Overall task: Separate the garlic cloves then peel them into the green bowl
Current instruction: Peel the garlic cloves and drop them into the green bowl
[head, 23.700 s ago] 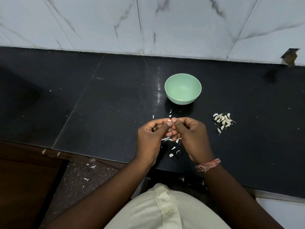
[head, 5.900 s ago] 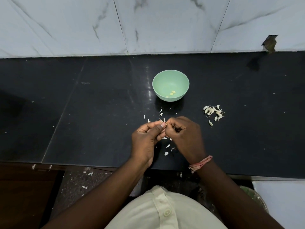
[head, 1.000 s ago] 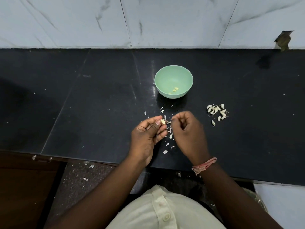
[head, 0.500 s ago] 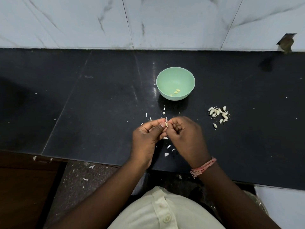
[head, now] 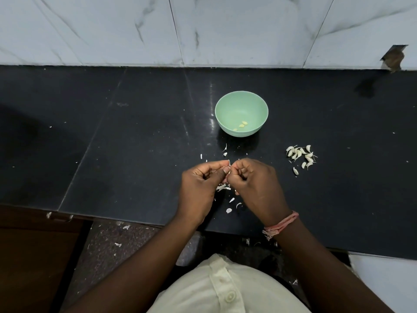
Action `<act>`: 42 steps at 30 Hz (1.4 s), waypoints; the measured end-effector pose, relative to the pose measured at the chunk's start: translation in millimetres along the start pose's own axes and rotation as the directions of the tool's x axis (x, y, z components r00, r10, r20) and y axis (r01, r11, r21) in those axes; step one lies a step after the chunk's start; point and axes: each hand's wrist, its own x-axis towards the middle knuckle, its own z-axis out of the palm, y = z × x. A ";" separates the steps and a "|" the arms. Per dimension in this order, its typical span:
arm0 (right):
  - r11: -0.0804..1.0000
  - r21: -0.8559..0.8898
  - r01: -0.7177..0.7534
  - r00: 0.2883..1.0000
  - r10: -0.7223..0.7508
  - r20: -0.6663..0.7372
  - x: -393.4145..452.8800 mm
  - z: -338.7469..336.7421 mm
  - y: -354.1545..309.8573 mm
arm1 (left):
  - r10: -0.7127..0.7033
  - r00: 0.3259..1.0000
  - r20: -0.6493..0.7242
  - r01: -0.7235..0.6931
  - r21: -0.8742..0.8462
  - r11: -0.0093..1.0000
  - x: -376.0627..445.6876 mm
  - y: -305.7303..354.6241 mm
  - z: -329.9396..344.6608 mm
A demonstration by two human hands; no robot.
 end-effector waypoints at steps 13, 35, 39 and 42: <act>0.978 0.149 -0.148 0.989 0.148 0.012 -5.0 6.8 2.8 | -0.151 0.985 0.087 0.170 -0.300 0.939 3.3 -4.7 6.3; 0.966 0.172 -0.192 0.970 0.213 -0.116 -1.8 3.4 -0.3 | -0.308 0.936 0.170 0.351 -0.516 0.782 2.0 0.9 4.5; 0.933 0.246 -0.263 0.947 0.298 -0.118 -1.6 2.1 1.8 | -0.316 0.934 0.164 0.352 -0.557 0.752 1.9 1.1 4.4; 0.938 0.220 -0.269 0.938 0.307 -0.160 -1.7 -0.4 -0.8 | -0.343 0.929 0.138 0.359 -0.559 0.747 2.0 -0.5 3.4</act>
